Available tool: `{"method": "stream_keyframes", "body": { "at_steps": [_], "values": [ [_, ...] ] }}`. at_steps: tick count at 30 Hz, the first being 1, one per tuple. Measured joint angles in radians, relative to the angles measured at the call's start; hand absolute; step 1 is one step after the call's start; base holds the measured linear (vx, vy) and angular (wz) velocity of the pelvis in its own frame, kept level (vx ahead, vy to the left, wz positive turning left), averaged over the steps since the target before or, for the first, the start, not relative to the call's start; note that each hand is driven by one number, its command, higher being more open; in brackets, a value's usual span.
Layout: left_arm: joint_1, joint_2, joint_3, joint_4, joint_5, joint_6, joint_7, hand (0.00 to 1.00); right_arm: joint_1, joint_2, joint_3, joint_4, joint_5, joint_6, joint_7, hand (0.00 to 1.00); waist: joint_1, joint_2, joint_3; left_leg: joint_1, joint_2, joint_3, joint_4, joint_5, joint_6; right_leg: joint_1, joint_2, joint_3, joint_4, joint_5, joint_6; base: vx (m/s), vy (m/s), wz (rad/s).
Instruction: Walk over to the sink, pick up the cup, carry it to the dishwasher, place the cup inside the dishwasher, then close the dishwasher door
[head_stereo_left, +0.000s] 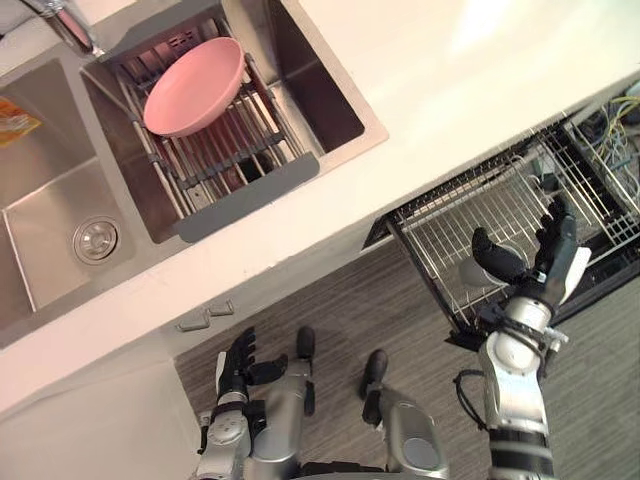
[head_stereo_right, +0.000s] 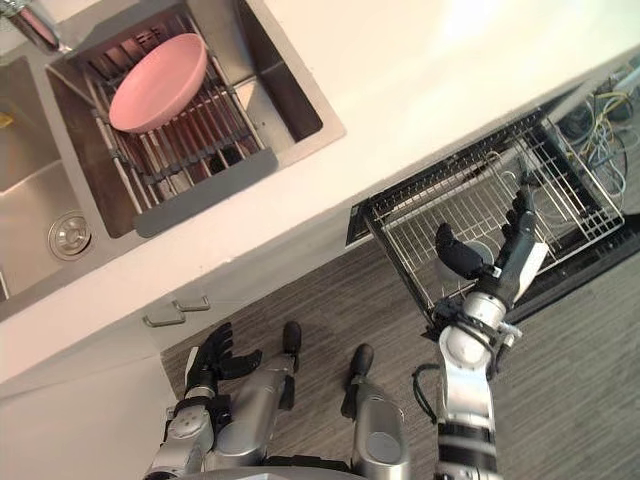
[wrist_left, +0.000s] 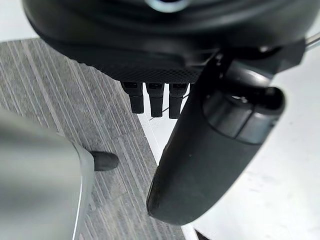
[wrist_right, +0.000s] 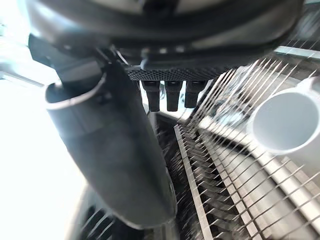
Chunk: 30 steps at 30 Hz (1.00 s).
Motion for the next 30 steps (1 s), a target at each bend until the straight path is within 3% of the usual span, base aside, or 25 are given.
{"method": "stream_keyframes", "body": {
  "at_steps": [1,2,4,6,9,13,15,17,18,19,20,21,22,23,26,30],
  "values": [
    [-0.003,0.0,0.014,0.012,0.001,0.0,-0.004,0.9,0.01,0.001,-0.001,-0.033,0.008,-0.011,0.014,0.9,-0.012,-0.001,-0.001,-0.012,0.034,0.101,0.035,-0.041,0.025,0.027,-0.005,-0.052,-0.001,-0.008,0.002,0.06,0.0,1.11],
    [-0.009,0.003,0.022,0.028,0.001,0.0,-0.005,0.9,0.012,0.001,-0.002,-0.071,0.01,-0.014,0.026,0.9,-0.019,-0.001,-0.002,-0.021,0.086,0.248,0.079,-0.051,0.029,0.05,-0.01,-0.096,0.004,-0.023,0.008,0.07,0.011,1.14],
    [-0.012,0.012,0.03,0.045,0.002,0.0,-0.005,0.9,0.042,0.024,-0.03,-0.112,0.018,-0.03,0.01,0.9,-0.022,-0.004,-0.004,-0.027,0.124,0.379,0.134,-0.06,0.041,0.074,-0.027,-0.146,0.029,-0.048,0.022,0.08,0.062,0.88],
    [-0.011,0.02,0.048,0.074,0.0,0.001,-0.005,0.9,0.066,0.029,-0.042,-0.113,0.029,-0.029,0.02,0.9,-0.027,-0.018,-0.013,-0.026,0.107,0.371,0.155,-0.078,0.052,0.089,-0.039,-0.155,0.033,-0.062,0.039,0.08,0.101,0.42],
    [-0.011,0.028,0.064,0.104,0.017,0.0,-0.003,0.9,0.073,0.028,-0.048,-0.113,0.027,-0.004,0.028,0.9,-0.041,-0.019,-0.033,-0.024,0.091,0.365,0.191,-0.123,0.059,0.103,-0.061,-0.154,0.051,-0.073,0.058,0.03,0.115,0.05],
    [0.006,0.031,0.076,0.12,0.024,-0.001,-0.022,0.9,0.103,-0.012,-0.035,-0.101,0.018,0.025,0.055,0.9,-0.044,-0.032,-0.067,0.009,0.061,0.379,0.243,-0.193,0.066,0.103,-0.134,-0.128,0.169,-0.142,0.077,0.05,0.125,-0.1],
    [0.01,0.032,0.092,0.132,0.042,-0.001,-0.032,0.9,0.103,-0.068,0.0,-0.08,-0.008,0.037,0.065,0.9,-0.053,-0.041,-0.072,0.044,0.038,0.375,0.245,-0.216,0.073,0.087,-0.177,-0.085,0.275,-0.16,0.069,0.03,0.08,-0.32],
    [0.015,0.051,0.09,0.15,0.053,0.0,-0.038,0.9,0.103,-0.123,0.029,-0.052,-0.02,0.056,0.086,0.9,-0.072,-0.054,-0.085,0.072,0.011,0.34,0.242,-0.223,0.078,0.031,-0.187,0.061,0.418,-0.147,0.034,0.02,0.054,-0.1],
    [0.02,0.055,0.089,0.149,0.057,0.0,-0.038,0.9,0.104,-0.125,0.029,-0.044,-0.02,0.064,0.093,0.9,-0.076,-0.062,-0.09,0.083,0.001,0.313,0.233,-0.222,0.087,0.009,-0.181,0.119,0.465,-0.138,0.019,0.06,-0.001,0.11],
    [0.026,0.062,0.082,0.15,0.061,0.001,-0.038,0.9,0.107,-0.127,0.036,-0.031,-0.02,0.079,0.115,0.9,-0.09,-0.064,-0.103,0.102,-0.003,0.267,0.22,-0.215,0.1,-0.053,-0.145,0.239,0.551,-0.14,-0.006,0.06,-0.064,0.22],
    [0.034,0.063,0.069,0.15,0.06,0.003,-0.035,0.9,0.122,-0.132,0.047,-0.025,-0.02,0.083,0.133,0.9,-0.108,-0.056,-0.124,0.1,0.012,0.233,0.208,-0.198,0.079,-0.078,-0.061,0.344,0.496,-0.187,0.004,0.05,-0.094,0.31],
    [0.033,0.064,0.07,0.152,0.059,0.009,-0.028,0.9,0.13,-0.138,0.053,-0.026,-0.02,0.083,0.135,0.9,-0.118,-0.055,-0.126,0.1,0.015,0.217,0.196,-0.187,0.073,-0.074,-0.03,0.382,0.429,-0.191,0.005,0.03,-0.109,0.55],
    [0.029,0.072,0.071,0.152,0.058,0.01,-0.019,0.9,0.166,-0.142,0.057,-0.051,-0.028,0.083,0.13,0.9,-0.125,-0.069,-0.134,0.093,-0.001,0.192,0.179,-0.163,0.06,-0.055,-0.008,0.399,0.261,-0.164,0.028,0.02,-0.133,0.77],
    [0.017,0.073,0.076,0.162,0.059,0.01,-0.02,0.9,0.212,-0.139,0.055,-0.086,-0.033,0.083,0.127,0.9,-0.137,-0.069,-0.142,0.066,-0.012,0.158,0.2,-0.163,0.053,-0.042,-0.012,0.373,0.203,-0.111,0.061,0.02,-0.142,0.79],
    [0.028,0.04,0.091,0.176,0.059,0.011,-0.02,0.9,0.235,-0.126,0.082,-0.103,-0.056,0.089,0.127,0.9,-0.137,-0.043,-0.163,0.059,0.027,0.136,0.191,-0.159,0.023,-0.004,0.034,0.342,0.116,-0.073,0.041,0.0,-0.123,0.21],
    [0.028,0.001,0.09,0.175,0.06,0.013,-0.025,0.9,0.252,-0.102,0.108,-0.133,-0.09,0.116,0.127,0.9,-0.118,-0.033,-0.175,0.059,0.063,0.132,0.159,-0.134,-0.002,0.029,0.077,0.331,0.023,-0.009,0.016,-0.02,-0.1,-0.02]
  ]
}}
